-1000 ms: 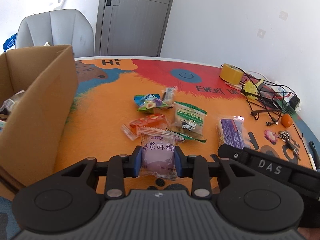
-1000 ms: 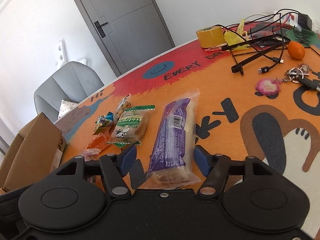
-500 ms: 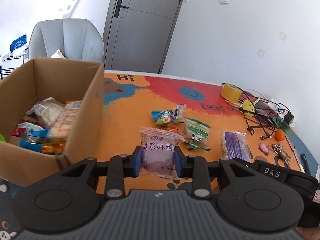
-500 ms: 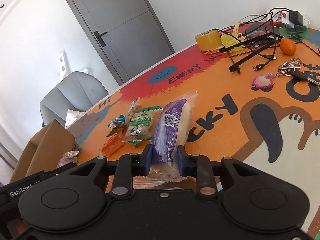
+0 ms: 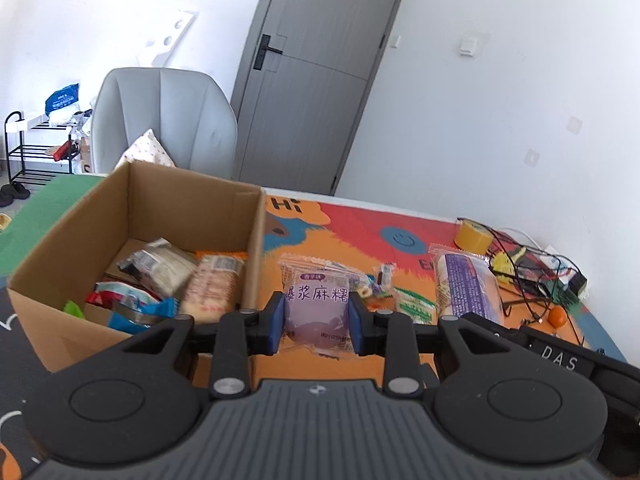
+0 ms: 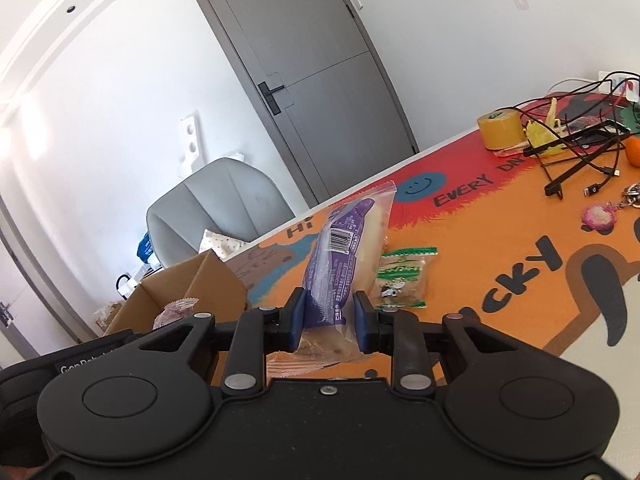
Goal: Organize snacks
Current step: 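Carry both packets over the box and open both tools to drop them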
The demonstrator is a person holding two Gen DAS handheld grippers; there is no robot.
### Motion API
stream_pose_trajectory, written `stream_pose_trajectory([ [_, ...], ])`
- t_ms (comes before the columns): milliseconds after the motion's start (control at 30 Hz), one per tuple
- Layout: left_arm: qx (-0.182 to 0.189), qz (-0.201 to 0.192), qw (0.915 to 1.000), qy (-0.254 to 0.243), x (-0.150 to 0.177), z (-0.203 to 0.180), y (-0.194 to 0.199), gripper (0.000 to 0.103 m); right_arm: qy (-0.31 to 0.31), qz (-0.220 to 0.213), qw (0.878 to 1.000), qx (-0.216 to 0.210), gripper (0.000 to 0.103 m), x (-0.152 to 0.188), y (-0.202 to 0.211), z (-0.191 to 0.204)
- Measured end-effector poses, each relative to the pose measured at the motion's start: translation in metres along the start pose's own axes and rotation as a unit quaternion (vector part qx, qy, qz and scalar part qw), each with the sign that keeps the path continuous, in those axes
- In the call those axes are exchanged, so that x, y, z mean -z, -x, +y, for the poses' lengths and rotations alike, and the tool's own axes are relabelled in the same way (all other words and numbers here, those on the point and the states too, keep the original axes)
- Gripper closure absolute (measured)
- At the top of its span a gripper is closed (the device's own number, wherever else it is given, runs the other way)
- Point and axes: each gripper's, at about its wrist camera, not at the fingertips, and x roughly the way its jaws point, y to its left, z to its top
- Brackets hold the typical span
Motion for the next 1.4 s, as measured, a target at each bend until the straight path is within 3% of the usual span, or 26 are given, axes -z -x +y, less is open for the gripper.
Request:
stream_pose_trajectory([
  [167,-0.007,-0.027,0.9996,0.010,-0.010,0.012,0.018,0.072,0.013,-0.008,1.000,-0.027,0.077,0.000,0.006,0.024],
  [667,-0.042,-0.055,0.9971,0.033,-0.029,0.052,0.041,0.072,0.032,-0.012,0.997,-0.076,0.077,-0.003,-0.007,0.080],
  [1233,-0.085,-0.034,0.9936,0.067,-0.041,0.101,0.008,0.071,0.052,0.029,0.992,-0.114,0.077,0.006,-0.056,0.122],
  [1400,-0.099,-0.042,0.9919,0.068,-0.042,0.107,0.014,0.063,0.052,0.037,0.991,-0.114,0.077,0.009,-0.064,0.129],
])
